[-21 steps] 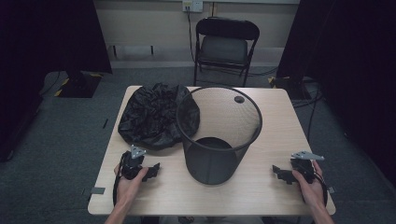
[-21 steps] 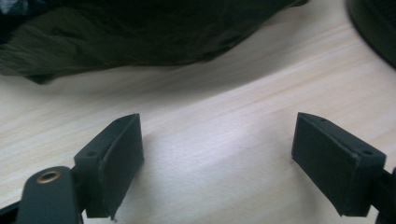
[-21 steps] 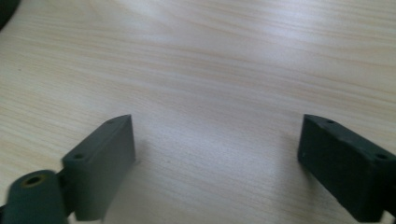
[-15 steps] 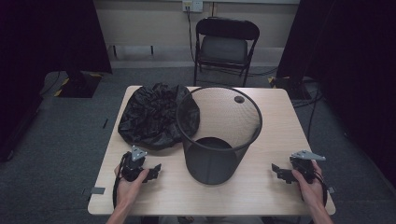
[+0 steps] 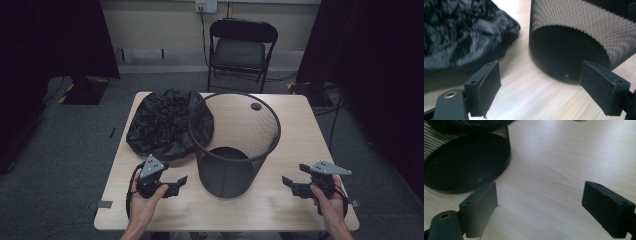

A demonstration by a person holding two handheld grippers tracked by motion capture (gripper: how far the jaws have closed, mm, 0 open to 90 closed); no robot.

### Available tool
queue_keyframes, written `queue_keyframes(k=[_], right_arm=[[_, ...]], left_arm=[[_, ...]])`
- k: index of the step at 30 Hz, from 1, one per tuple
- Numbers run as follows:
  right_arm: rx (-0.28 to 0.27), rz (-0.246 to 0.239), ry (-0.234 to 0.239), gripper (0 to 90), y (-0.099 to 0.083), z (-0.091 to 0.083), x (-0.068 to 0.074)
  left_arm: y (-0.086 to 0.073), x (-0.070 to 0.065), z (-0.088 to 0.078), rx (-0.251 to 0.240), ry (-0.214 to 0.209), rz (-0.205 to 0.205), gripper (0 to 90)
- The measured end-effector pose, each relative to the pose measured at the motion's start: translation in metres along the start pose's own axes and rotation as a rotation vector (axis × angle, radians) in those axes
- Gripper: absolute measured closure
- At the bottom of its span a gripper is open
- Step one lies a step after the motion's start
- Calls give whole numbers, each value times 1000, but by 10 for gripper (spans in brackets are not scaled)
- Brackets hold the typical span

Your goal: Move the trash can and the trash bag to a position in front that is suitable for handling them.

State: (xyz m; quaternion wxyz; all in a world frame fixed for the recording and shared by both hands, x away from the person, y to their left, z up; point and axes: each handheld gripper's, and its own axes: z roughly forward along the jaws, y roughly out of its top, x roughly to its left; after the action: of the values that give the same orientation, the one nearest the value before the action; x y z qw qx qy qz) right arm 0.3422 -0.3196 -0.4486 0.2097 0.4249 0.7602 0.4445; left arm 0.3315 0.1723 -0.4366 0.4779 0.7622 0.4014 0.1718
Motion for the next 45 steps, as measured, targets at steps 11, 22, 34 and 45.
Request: queue_keyframes(k=[11,22,34,45], right_arm=[[-130,-33,5,119,47,14,19],[-142,6,-23,120,64,44,10],[-162,20,-48,227,63,48,13],[-180,43,-50,270,45,17,0]], left_arm=[[44,20,14,-61,74,-11,186],[69,30,55,-111,146,-14,184],[66,20,67,-139,36,-39,362],[67,-10,75,-125,-34,-15,365]])
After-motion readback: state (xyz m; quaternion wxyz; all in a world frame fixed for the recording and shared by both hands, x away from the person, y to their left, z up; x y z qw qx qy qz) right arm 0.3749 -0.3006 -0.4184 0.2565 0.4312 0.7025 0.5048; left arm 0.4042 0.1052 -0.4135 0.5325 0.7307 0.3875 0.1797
